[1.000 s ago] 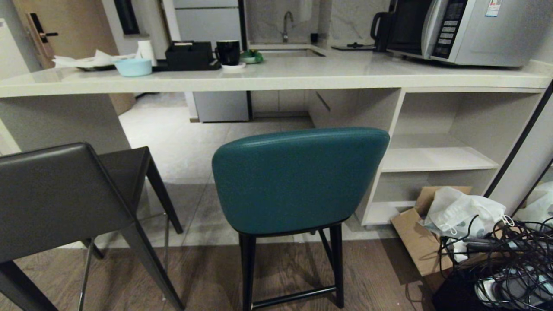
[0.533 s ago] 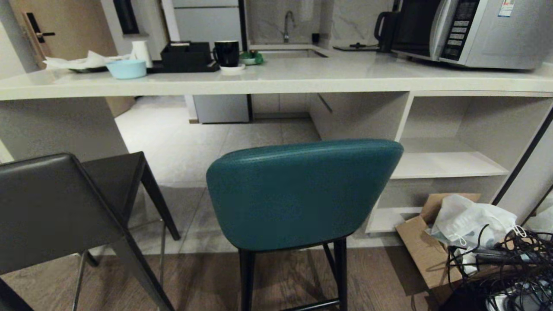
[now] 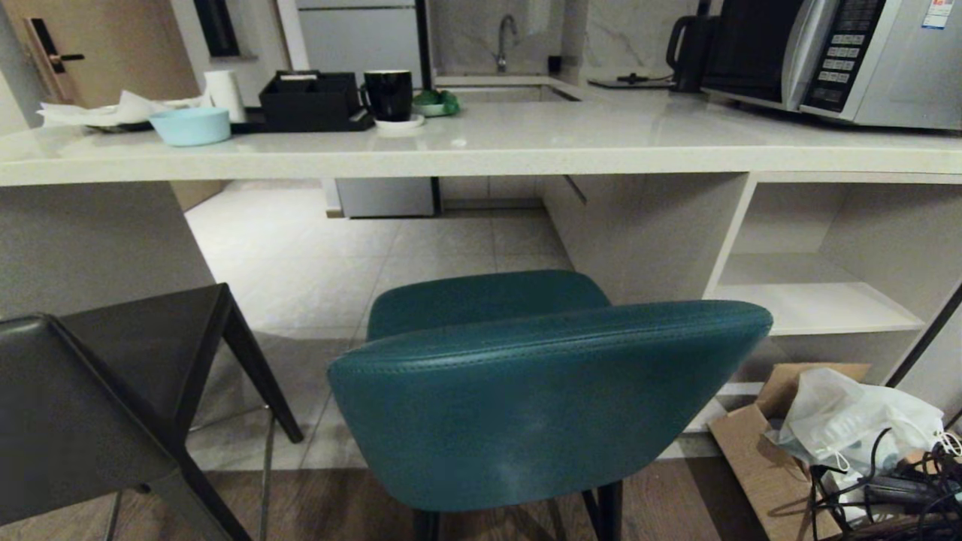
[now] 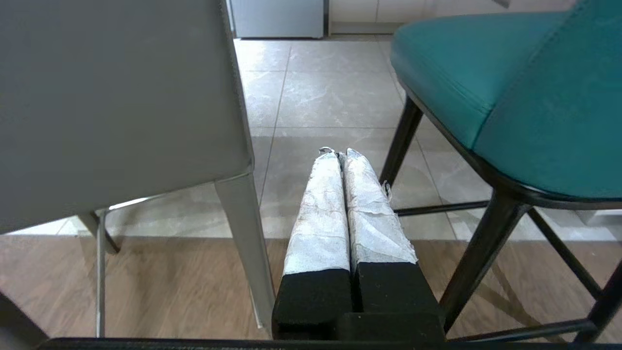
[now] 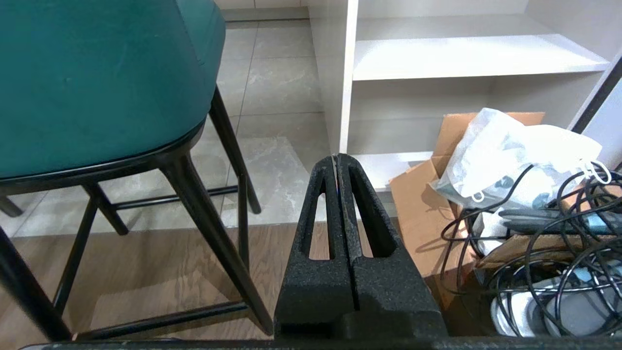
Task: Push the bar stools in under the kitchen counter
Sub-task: Push the blue chair back under the dining table
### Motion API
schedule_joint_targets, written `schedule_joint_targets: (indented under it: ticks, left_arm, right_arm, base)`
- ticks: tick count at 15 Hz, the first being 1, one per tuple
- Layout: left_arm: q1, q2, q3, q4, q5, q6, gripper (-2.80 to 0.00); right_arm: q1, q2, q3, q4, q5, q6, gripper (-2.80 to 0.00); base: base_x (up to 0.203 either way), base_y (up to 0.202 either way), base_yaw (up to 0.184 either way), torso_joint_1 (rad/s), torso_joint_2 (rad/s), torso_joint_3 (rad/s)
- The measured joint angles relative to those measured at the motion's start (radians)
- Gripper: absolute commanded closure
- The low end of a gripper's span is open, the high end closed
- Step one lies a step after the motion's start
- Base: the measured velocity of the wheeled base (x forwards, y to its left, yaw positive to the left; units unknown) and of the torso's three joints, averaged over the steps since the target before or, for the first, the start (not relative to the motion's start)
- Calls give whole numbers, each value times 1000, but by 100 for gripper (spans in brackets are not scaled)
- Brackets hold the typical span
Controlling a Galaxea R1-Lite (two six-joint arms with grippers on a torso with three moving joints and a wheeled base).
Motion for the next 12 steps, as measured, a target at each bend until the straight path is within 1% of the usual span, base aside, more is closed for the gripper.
schedule_joint_targets:
  ticks: [1,2,4,5,6,7,8,9,10,12]
  left_arm:
    - [0,0,0,0,1,-1,0]
    - [0,0,0,0,-2,1,0]
    - [0,0,0,-4,-18,46,0]
    - [0,0,0,-20,-33,66,0]
    - [0,2,-11,-23,-52,56,0]
    - [0,15,-62,-16,-78,30,0]
    - [2,43,-109,-6,-98,9,0]
    - [7,91,-149,-14,-119,-7,0]
    - [11,149,-178,-42,-132,-16,0]
    - [18,300,-205,-144,-173,-23,0]
  right_arm:
    - [0,0,0,0,6,-9,0]
    - [0,0,0,2,17,-34,0]
    - [1,0,-1,4,46,-127,0]
    - [1,3,-2,8,60,-153,0]
    - [1,11,-4,13,63,-161,0]
    - [2,33,-7,14,68,-160,0]
    - [2,65,-23,20,83,-142,0]
    - [4,112,-70,5,114,-109,0]
    - [4,172,-112,-1,143,-73,0]
    - [5,338,-186,-71,180,-25,0]
  base:
    - [0,0,0,0,0,0]
    - [0,0,0,0,0,0]
    - [0,0,0,0,0,0]
    - [0,0,0,0,0,0]
    - [0,0,0,0,0,0]
    - [0,0,0,0,0,0]
    - [0,0,0,0,0,0]
    - [0,0,0,0,0,0]
    - [0,0,0,0,0,0]
    - [0,0,0,0,0,0]
